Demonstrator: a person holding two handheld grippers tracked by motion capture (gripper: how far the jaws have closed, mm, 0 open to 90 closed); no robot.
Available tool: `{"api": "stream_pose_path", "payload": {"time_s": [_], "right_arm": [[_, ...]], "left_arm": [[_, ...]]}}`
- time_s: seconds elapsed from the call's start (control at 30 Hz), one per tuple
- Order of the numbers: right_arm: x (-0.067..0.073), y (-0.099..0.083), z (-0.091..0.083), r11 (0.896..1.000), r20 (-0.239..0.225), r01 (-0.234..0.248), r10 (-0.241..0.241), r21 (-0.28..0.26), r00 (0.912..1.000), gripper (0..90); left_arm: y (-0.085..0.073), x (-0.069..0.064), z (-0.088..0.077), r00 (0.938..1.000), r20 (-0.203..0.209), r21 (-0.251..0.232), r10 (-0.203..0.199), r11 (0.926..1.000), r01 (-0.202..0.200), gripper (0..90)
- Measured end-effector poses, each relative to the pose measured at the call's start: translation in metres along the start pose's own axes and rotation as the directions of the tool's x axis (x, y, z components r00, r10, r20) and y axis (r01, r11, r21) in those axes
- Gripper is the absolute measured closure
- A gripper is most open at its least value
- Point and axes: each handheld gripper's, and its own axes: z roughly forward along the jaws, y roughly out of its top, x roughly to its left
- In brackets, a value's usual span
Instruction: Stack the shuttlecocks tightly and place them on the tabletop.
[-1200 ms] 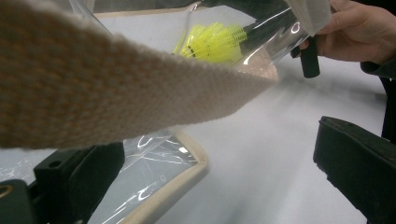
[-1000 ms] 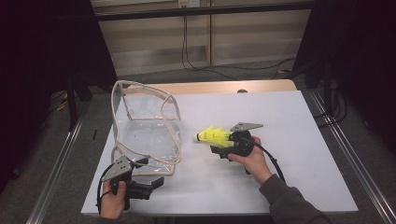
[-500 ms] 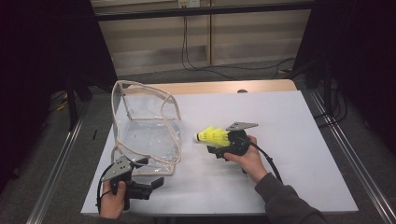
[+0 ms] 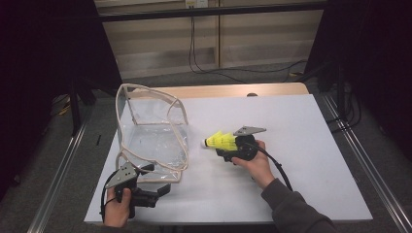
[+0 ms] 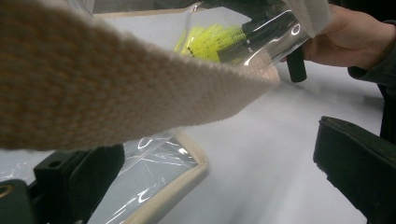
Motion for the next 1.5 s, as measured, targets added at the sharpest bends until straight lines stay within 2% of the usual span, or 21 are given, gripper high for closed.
{"api": "stream_pose_path", "payload": {"time_s": [0.17, 0.4, 0.57, 0.7, 0.77, 0.83, 0.97, 1.2, 1.33, 1.37, 1.5], "right_arm": [[0.0030, -0.0001, 0.0048, 1.000, 0.013, 0.007, -0.007, 0.028, 0.9999, 40.0], [0.0031, 0.0009, 0.0065, 0.999, 0.032, 0.022, -0.023, 0.024, 0.9992, 49.4], [0.0021, 0.0007, 0.0073, 1.000, 0.053, 0.013, -0.014, 0.013, 0.9985, 57.7], [0.0018, 0.0006, 0.0074, 0.999, 0.066, 0.032, -0.033, 0.014, 0.9973, 67.7], [0.0008, 0.0009, 0.0061, 1.000, 0.073, 0.029, -0.029, 0.002, 0.9969, 76.0], [-0.0002, 0.0015, 0.0052, 1.000, 0.061, 0.018, -0.017, -0.009, 0.9980, 81.4], [-0.0010, 0.0025, 0.0044, 0.999, 0.054, 0.031, -0.030, -0.016, 0.9981, 84.5], [-0.0014, 0.0009, 0.0023, 0.998, 0.033, 0.054, -0.054, -0.016, 0.9980, 83.0], [-0.0005, -0.0009, 0.0026, 0.999, 0.028, 0.044, -0.043, -0.019, 0.9987, 73.3], [0.0006, -0.0013, 0.0031, 0.999, 0.032, 0.046, -0.046, -0.014, 0.9984, 67.2], [0.0042, -0.0022, 0.0051, 0.998, 0.037, 0.056, -0.056, -0.017, 0.9977, 64.7]], "left_arm": [[-0.0002, 0.0001, -0.0002, 1.0000, 0.002, -0.001, 0.000, 1.0000, 0.000, 1.9], [-0.0002, 0.0002, -0.0003, 1.0000, 0.003, -0.001, 0.001, 1.0000, -0.001, 1.9], [-0.0003, -0.0002, -0.0010, 1.0000, 0.003, 0.002, 0.006, 1.0000, -0.006, 2.0], [-0.0004, -0.0008, -0.0013, 1.0000, 0.001, 0.004, 0.005, 1.0000, -0.005, 2.0], [-0.0001, -0.0011, -0.0012, 1.0000, 0.001, 0.005, 0.005, 1.0000, -0.005, 2.0], [0.0000, -0.0012, -0.0011, 1.0000, 0.000, 0.004, 0.004, 1.0000, -0.004, 2.0], [0.0000, -0.0017, -0.0009, 1.0000, -0.003, 0.004, 0.001, 1.0000, -0.001, 2.0], [0.0001, -0.0020, -0.0008, 1.0000, -0.005, 0.004, 0.002, 1.0000, -0.002, 2.0], [0.0001, -0.0023, -0.0008, 1.0000, -0.009, 0.005, 0.001, 1.0000, -0.001, 2.0], [0.0001, -0.0023, -0.0009, 1.0000, -0.009, 0.005, 0.001, 1.0000, -0.001, 2.0], [0.0000, -0.0023, -0.0007, 1.0000, -0.009, 0.005, 0.002, 1.0000, -0.002, 2.0]]}}
